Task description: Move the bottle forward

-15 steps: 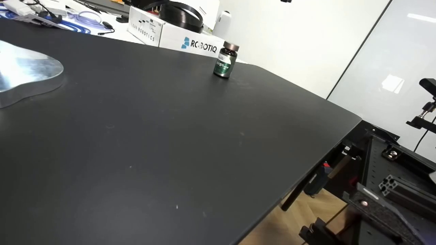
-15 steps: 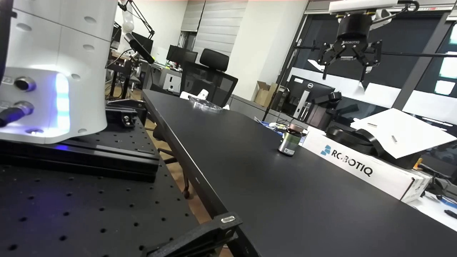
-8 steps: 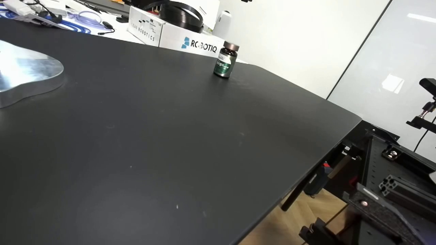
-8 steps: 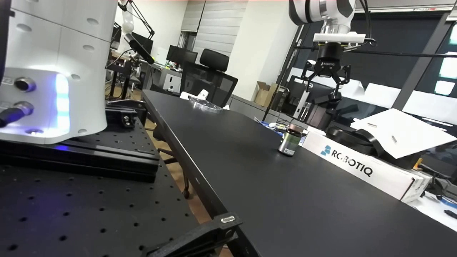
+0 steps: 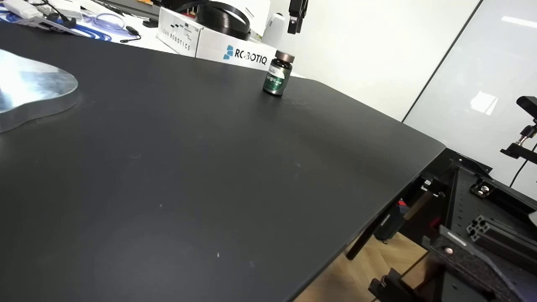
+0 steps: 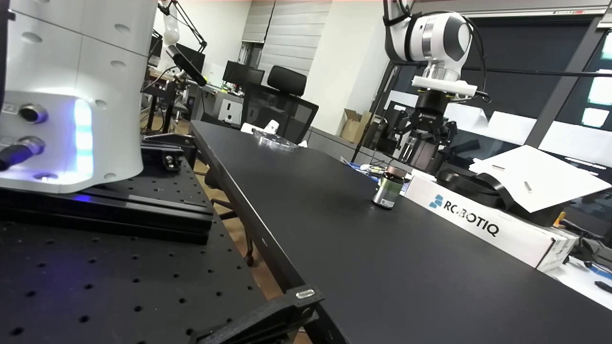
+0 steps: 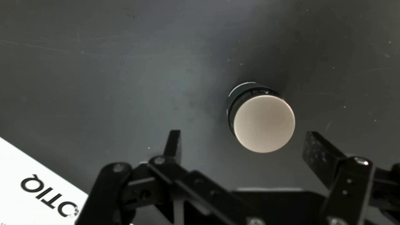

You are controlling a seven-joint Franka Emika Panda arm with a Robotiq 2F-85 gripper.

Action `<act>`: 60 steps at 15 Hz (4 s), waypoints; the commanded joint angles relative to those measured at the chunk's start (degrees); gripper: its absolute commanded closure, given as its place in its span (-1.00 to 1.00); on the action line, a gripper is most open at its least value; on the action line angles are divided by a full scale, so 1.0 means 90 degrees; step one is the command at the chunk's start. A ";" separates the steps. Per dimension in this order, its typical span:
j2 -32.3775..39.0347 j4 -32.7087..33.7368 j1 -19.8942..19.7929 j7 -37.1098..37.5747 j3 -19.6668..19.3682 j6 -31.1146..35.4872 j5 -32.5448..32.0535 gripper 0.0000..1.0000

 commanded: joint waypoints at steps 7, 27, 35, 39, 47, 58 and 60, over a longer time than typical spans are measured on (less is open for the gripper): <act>0.0440 0.0195 0.0092 0.0078 0.0200 -0.0099 0.0127 -1.00; -0.0119 -0.0347 -0.0178 -0.0046 0.0166 -0.0180 0.0181 0.28; -0.2149 -0.2702 -0.0288 0.0223 -0.0254 0.0118 -0.0158 0.28; -0.2881 -0.4033 -0.0506 0.0211 -0.0494 0.0838 -0.0115 0.28; -0.3129 -0.5442 -0.0648 0.0289 -0.0796 0.2169 -0.0248 0.28; -0.4567 -0.5958 -0.0693 -0.0052 -0.0945 0.1390 -0.0110 -1.00; -0.5032 -0.6001 -0.0698 -0.0001 -0.1011 0.1015 -0.0258 -1.00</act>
